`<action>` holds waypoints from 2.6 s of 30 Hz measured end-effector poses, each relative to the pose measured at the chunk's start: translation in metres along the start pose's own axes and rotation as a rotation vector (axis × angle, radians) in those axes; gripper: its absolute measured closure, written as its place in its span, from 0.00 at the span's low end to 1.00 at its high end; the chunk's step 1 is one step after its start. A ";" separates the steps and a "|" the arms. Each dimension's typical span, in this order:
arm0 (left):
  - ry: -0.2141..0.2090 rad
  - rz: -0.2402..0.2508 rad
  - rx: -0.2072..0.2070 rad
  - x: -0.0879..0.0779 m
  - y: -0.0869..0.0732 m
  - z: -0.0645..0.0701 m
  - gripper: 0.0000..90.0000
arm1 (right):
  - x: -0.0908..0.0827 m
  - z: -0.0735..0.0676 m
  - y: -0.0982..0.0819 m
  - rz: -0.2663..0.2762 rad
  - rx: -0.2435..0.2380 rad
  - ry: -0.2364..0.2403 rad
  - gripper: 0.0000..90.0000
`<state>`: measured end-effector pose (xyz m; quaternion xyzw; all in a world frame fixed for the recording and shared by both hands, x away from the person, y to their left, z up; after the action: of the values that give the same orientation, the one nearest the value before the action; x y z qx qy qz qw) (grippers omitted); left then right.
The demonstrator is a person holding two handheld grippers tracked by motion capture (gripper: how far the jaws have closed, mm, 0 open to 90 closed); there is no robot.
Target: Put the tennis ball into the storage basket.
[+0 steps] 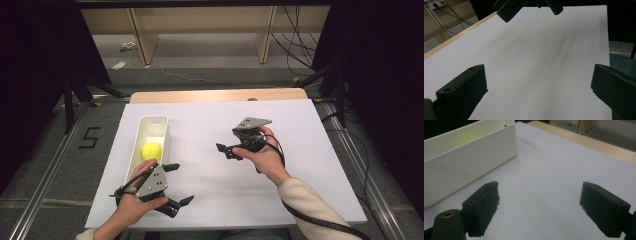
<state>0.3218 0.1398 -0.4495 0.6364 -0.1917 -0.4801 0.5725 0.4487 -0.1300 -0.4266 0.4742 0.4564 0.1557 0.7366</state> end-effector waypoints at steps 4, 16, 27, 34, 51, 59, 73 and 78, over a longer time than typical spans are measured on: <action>0.000 0.000 -0.001 0.000 0.000 0.000 0.00 | -0.007 0.003 -0.006 -0.002 0.008 -0.009 0.18; 0.001 -0.002 0.002 0.000 0.000 0.000 0.00 | -0.027 0.010 -0.026 -0.003 0.041 -0.046 0.18; 0.001 -0.001 0.003 0.000 0.000 0.000 0.00 | -0.047 0.011 -0.041 -0.003 0.051 -0.070 0.18; 0.002 0.000 0.003 0.000 0.000 0.000 0.00 | -0.062 0.011 -0.052 0.010 0.055 -0.078 0.18; 0.002 0.001 0.004 -0.001 0.001 0.000 0.00 | -0.092 0.004 -0.075 0.012 0.066 -0.102 0.18; 0.001 0.001 0.002 -0.001 0.001 0.000 0.00 | -0.102 0.003 -0.083 0.006 0.069 -0.112 0.18; 0.002 0.003 -0.002 -0.001 0.001 0.000 0.00 | -0.118 0.002 -0.094 0.000 0.071 -0.144 0.18; 0.002 0.007 -0.005 -0.001 0.001 0.000 0.00 | -0.122 0.002 -0.098 -0.002 0.080 -0.154 0.18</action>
<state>0.3220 0.1405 -0.4482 0.6349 -0.1922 -0.4780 0.5757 0.3646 -0.2611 -0.4451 0.5134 0.4046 0.0995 0.7502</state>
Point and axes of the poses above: each handheld gripper's, and its own axes: x roughly forward along the jaws, y roughly out of its top, z roughly to its right, the point moved 2 cm from there along x, roughly forward along the jaws, and after that the axes turned 14 degrees about -x, right-handed, at the moved point
